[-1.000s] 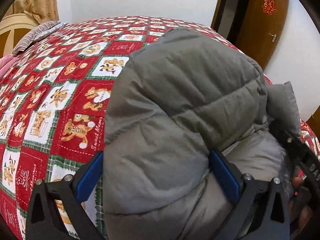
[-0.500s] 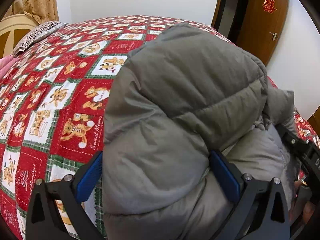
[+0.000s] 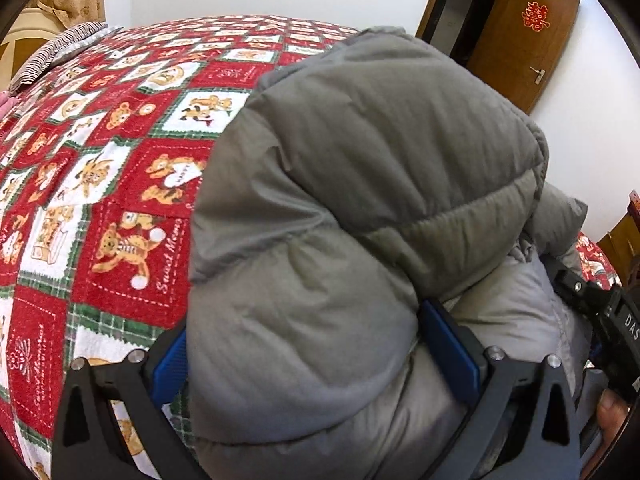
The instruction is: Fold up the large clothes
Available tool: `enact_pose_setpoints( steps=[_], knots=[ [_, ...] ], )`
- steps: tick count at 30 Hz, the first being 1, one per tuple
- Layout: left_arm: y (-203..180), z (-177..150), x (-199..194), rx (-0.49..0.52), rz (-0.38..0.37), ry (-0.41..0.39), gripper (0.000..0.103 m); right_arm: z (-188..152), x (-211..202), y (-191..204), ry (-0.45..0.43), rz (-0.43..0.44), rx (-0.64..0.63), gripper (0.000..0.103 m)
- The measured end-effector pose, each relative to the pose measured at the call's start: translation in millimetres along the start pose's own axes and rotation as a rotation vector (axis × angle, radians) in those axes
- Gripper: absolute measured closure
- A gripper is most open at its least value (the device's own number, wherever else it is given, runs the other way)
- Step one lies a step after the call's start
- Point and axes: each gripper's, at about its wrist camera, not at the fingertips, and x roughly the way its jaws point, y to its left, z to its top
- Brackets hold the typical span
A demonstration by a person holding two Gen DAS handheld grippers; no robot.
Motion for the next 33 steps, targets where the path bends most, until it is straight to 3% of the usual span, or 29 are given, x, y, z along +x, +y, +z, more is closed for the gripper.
enact_pose_setpoints(
  steps=[9,13,17,20,21,25,28,30,33],
  knots=[
    [-0.8,2.1,2.2,0.012,-0.025,0.005,0.000,0.5,0.4,2.0,0.048,0.019,-0.087,0.021],
    [-6.6,1.3,-0.2,0.047,-0.051,0.002,0.002,-2.9,-1.3,-2.2,0.051,0.104,-0.070,0.038],
    [-12.3,-1.6,-7.0,0.079,-0.050,-0.020,0.016,-2.8,1.2,-4.6,0.059,0.137,-0.060,0.054],
    [-24.3,-8.3,-22.6,0.141,0.000,-0.080,0.030,-5.9,-2.5,2.0,0.043,0.145,-0.093,0.065],
    [-27.0,-10.1,-26.3,0.155,0.013,-0.092,0.031,-6.9,-4.6,2.6,0.037,0.145,-0.095,0.066],
    [-19.8,-13.2,-34.0,0.139,0.007,-0.069,0.030,-8.7,-6.8,0.2,0.039,0.160,-0.086,0.067],
    [-4.1,-19.9,-38.8,0.081,0.001,-0.060,0.016,-8.1,-6.5,-1.5,0.041,0.167,-0.082,0.067],
    [5.2,-22.4,-39.1,0.033,0.025,-0.067,0.000,-8.4,-6.3,-1.0,0.039,0.163,-0.087,0.067],
    [11.2,-24.2,-32.5,-0.004,0.001,-0.044,0.000,-8.9,-6.1,-1.3,0.037,0.161,-0.088,0.066]
  ],
)
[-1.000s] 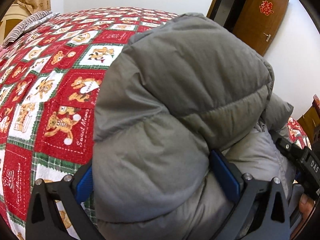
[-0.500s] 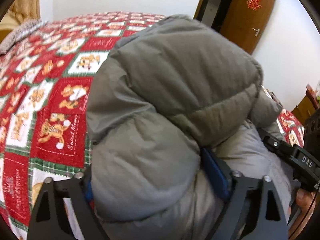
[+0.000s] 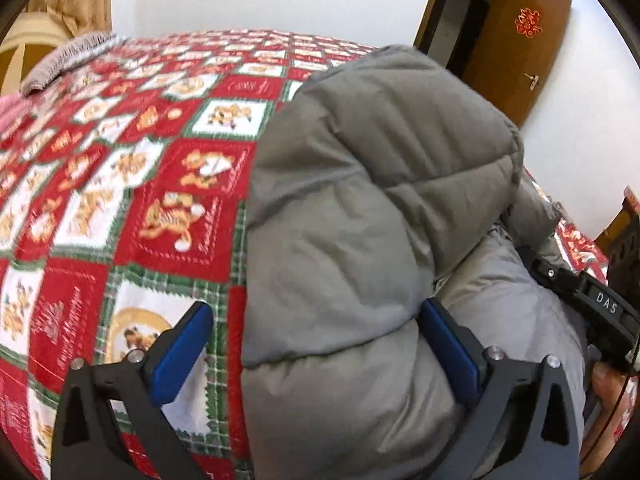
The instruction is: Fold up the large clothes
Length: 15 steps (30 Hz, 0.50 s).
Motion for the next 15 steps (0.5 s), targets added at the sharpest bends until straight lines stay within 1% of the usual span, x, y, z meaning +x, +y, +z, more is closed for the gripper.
enact_pose_setpoints(
  steps=[3,7,10,11,12,15],
  knots=[
    [-3.5,0.4,4.2,0.011,0.007,0.006,0.000,-3.5,-1.8,7.9,-0.007,-0.040,-0.035,0.066],
    [-5.0,0.1,8.2,0.025,-0.001,0.018,0.001,-4.2,-0.3,10.4,-0.007,-0.057,-0.040,0.065],
    [-8.2,-1.1,6.8,0.050,-0.009,0.013,0.009,-5.0,0.4,13.1,-0.008,-0.080,-0.052,0.065],
    [-11.8,-1.7,5.6,0.070,-0.016,0.008,0.016,-5.3,0.6,14.3,-0.009,-0.089,-0.057,0.065],
    [-14.0,-3.2,3.9,0.082,-0.014,0.004,0.018,-5.4,0.8,14.9,-0.008,-0.095,-0.061,0.065],
    [-15.8,-4.9,2.1,0.093,-0.007,-0.001,0.019,-5.9,1.2,15.1,-0.001,-0.101,-0.061,0.064]
  ],
)
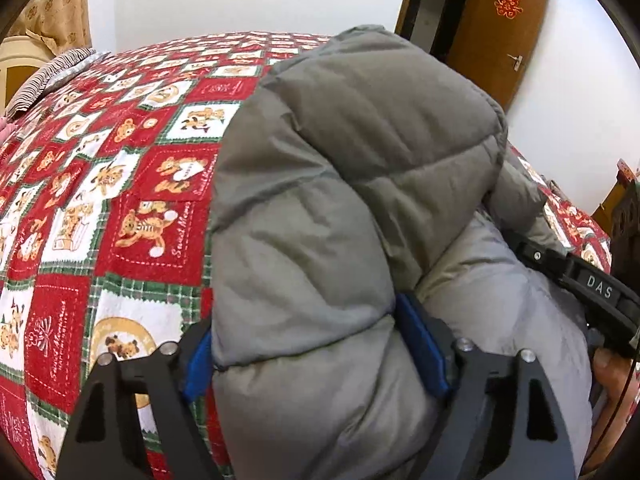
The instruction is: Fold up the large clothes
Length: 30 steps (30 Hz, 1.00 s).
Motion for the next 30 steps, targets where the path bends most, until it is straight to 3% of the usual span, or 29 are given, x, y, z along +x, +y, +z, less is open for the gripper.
enact_pose_setpoints(
  steps=[10,13,18,24,30],
  knots=[
    [-12.2,-2.5,-4.2,0.068,0.003,-0.023,0.040,-1.6,-0.2,1.5,-0.005,-0.028,-0.018,0.064],
    [-18.8,-4.6,-9.5,0.108,0.018,-0.048,0.050,-2.2,-0.8,2.5,-0.006,-0.027,-0.019,0.064],
    [-25.9,-5.8,-24.1,0.162,0.047,-0.086,0.077,-4.3,-8.8,6.4,-0.033,-0.011,-0.029,0.072],
    [-17.5,-8.7,-56.2,0.168,0.068,-0.111,0.083,-11.5,-23.9,23.5,-0.048,0.004,-0.045,0.080],
    [11.4,-16.2,-101.0,0.151,0.138,-0.175,0.084,-15.3,-27.8,71.6,-0.036,0.069,-0.094,0.083]
  ],
)
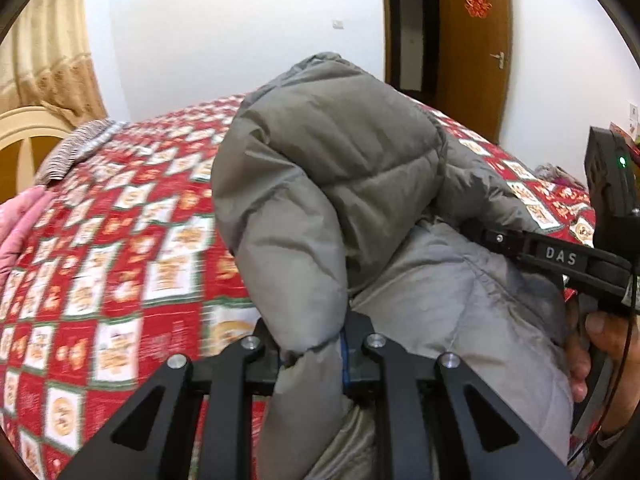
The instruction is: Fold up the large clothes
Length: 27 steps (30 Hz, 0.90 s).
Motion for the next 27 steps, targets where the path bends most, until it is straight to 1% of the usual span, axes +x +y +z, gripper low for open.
enact_pose_setpoints(
  steps=[6,8,10,14,17,20,23,27],
  knots=[
    [50.0,-11.0,-28.8,-0.064,0.059,-0.032,0.085,0.1,13.1,65.6,0.013,0.085,-0.074,0.085],
    [69.4,-14.7,-38.5,-0.089,0.083,-0.045,0.085,-0.1,16.0,79.7,0.025,0.117,-0.096,0.085],
    [84.0,-18.3,-44.8,-0.112,0.103,-0.052,0.085,0.9,12.8,82.1,0.030,0.129,-0.113,0.085],
    [118.0,-29.2,-56.1,-0.155,0.155,-0.062,0.085,0.1,13.6,87.5,0.057,0.183,-0.167,0.086],
    [137.1,-38.5,-60.6,-0.186,0.186,-0.058,0.085,-0.1,19.6,80.3,0.083,0.218,-0.198,0.086],
    [153.6,-48.8,-62.0,-0.217,0.221,-0.049,0.085,-5.9,34.1,106.1,0.107,0.241,-0.235,0.086],
    [167.3,-57.7,-61.7,-0.239,0.236,-0.040,0.085,-9.8,49.6,124.4,0.131,0.255,-0.268,0.086],
    [177.5,-70.6,-56.3,-0.257,0.256,-0.019,0.085,-15.8,70.6,135.5,0.164,0.251,-0.294,0.086]
  ],
)
